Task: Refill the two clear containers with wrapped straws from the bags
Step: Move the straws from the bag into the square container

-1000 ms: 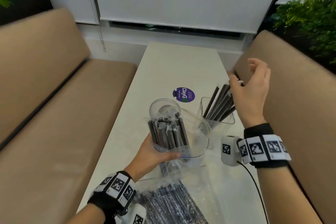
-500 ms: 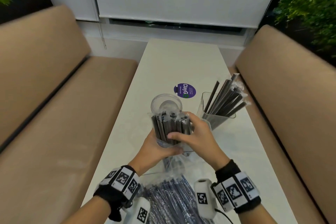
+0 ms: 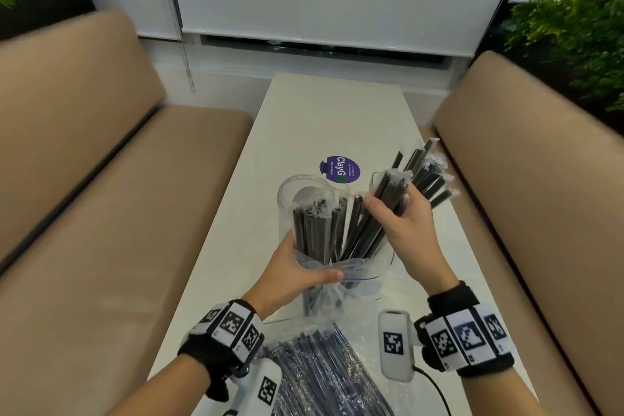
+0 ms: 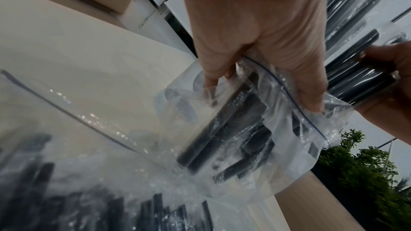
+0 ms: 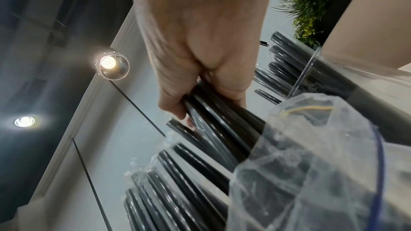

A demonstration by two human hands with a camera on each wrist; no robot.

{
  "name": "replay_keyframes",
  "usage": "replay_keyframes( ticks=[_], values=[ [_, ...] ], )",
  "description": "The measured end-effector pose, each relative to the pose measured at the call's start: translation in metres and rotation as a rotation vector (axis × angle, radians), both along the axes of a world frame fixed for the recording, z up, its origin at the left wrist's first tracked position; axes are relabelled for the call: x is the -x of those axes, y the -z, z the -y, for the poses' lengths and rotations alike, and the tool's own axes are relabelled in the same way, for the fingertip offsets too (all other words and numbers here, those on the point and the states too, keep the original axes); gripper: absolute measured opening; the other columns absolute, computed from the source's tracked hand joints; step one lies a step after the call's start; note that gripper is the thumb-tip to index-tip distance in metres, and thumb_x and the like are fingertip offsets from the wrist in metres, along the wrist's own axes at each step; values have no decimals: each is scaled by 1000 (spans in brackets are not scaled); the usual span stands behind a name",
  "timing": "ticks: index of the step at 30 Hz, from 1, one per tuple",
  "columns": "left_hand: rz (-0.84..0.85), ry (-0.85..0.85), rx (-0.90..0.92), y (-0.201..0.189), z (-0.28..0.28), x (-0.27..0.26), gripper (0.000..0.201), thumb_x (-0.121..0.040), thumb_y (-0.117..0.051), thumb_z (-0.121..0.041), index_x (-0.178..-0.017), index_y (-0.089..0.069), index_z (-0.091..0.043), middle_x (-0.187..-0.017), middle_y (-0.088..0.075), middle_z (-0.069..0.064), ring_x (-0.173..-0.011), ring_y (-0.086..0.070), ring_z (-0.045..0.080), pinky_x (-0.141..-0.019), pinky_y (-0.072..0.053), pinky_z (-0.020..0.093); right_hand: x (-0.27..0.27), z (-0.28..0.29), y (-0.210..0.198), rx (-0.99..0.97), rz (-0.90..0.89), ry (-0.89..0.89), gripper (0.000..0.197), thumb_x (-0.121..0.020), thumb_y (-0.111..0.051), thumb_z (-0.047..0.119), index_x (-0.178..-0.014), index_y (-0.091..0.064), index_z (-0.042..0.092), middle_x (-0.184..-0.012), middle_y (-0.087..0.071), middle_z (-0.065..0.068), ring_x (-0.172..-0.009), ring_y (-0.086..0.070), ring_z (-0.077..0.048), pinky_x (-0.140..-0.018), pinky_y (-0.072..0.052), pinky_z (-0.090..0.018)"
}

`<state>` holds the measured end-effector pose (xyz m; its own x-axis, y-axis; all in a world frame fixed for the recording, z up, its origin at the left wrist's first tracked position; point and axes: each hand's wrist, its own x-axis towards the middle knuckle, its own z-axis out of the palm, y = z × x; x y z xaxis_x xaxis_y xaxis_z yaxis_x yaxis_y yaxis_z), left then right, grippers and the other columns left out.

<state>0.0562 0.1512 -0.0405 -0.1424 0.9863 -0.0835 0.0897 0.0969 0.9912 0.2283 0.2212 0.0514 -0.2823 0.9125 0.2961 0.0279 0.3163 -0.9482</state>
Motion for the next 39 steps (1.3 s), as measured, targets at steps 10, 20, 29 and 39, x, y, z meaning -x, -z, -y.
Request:
replay_keyframes(
  ticks=[10,20,29,39],
  values=[
    [12,12,26,-13,1,-3,72,-53,-91,-36,-114,-53,-38,-110,-68,-17,-103,-62,-8,-91,-49,18,-13,-20,-50,-55,-165,159,14,-88,-66,1,-85,-58,12,-75,-67,-1,-71,-66,-16,-72,-59,-30],
    [37,-26,22,0,-5,-3,84,-63,-93,-22,-135,-51,-23,-124,-69,-5,-115,-65,8,-97,-54,30,5,13,37,74,-47,56,29,-82,-76,1,-105,-68,17,-98,-75,2,-97,-71,-16,-85,-56,-26],
    [42,-43,35,0,-4,-4,79,-61,-94,-24,-128,-52,-27,-121,-69,-8,-114,-64,7,-94,-52,25,9,6,39,84,-25,253,16,-86,-71,3,-101,-68,-2,-92,-75,-13,-86,-70,-15,-77,-57,-27],
    [32,-11,32,0,-4,-5,66,-65,-92,-22,-115,-52,-37,-116,-67,-13,-109,-62,-2,-94,-50,21,-19,-3,-65,-15,-212,306,23,-91,-60,-1,-75,-65,15,-71,-74,-7,-80,-71,-31,-81,-61,-49]
  ],
)
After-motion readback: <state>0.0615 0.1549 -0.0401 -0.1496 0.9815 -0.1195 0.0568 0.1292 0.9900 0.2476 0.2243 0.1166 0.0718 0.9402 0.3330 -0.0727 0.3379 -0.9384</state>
